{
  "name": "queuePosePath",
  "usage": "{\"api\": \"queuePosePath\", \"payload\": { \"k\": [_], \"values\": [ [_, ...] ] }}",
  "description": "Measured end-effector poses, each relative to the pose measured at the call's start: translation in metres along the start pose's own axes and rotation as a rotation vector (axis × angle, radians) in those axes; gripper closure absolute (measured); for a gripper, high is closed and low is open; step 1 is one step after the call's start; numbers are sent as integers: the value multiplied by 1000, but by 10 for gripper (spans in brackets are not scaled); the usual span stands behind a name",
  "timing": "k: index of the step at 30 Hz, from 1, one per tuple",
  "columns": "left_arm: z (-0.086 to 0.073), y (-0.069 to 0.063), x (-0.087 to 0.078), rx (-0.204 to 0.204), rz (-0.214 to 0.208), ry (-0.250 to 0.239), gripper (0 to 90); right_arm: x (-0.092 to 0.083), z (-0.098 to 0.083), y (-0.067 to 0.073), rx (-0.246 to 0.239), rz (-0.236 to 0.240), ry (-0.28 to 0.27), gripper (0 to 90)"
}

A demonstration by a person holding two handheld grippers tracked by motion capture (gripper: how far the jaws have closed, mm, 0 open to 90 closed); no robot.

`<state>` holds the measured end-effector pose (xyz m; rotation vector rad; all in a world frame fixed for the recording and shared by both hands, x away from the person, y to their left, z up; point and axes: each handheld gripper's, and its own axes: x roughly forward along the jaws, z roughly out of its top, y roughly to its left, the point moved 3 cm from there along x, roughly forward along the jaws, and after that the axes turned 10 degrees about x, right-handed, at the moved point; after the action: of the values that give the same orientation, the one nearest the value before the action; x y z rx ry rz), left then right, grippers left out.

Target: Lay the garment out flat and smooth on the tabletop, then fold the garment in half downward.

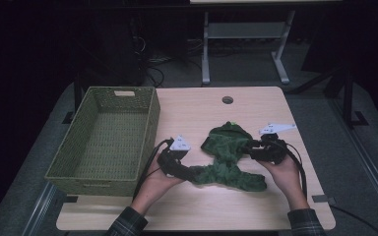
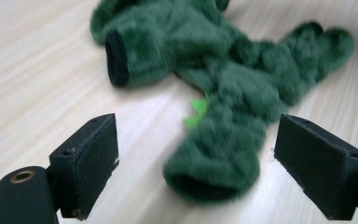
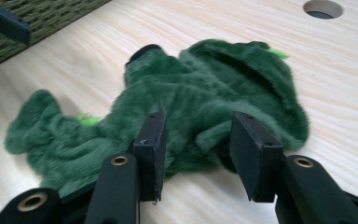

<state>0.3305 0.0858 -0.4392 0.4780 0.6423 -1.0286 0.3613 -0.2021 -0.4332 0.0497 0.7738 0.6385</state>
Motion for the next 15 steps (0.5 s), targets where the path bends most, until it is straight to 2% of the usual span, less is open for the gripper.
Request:
{"api": "queuePosePath", "payload": {
  "k": [2,4,7,9,12,15],
  "values": [
    [-6,-5,-1,-6,-2,2,130,1,-3,3,-12,9,12,559],
    [-12,-11,-1,-5,7,8,130,2,-4,6,-42,-12,32,560],
    [-24,-20,0,-4,-10,30,130,-2,-5,12,-38,18,14,563],
    [-31,-25,1,-7,-6,49,129,-3,-6,18,-48,25,16,563],
    [-38,-30,1,-17,-8,56,130,-4,-7,29,-78,38,8,563],
    [-43,-34,2,-4,-6,68,130,-4,-8,40,-102,50,4,565]
  ]
}}
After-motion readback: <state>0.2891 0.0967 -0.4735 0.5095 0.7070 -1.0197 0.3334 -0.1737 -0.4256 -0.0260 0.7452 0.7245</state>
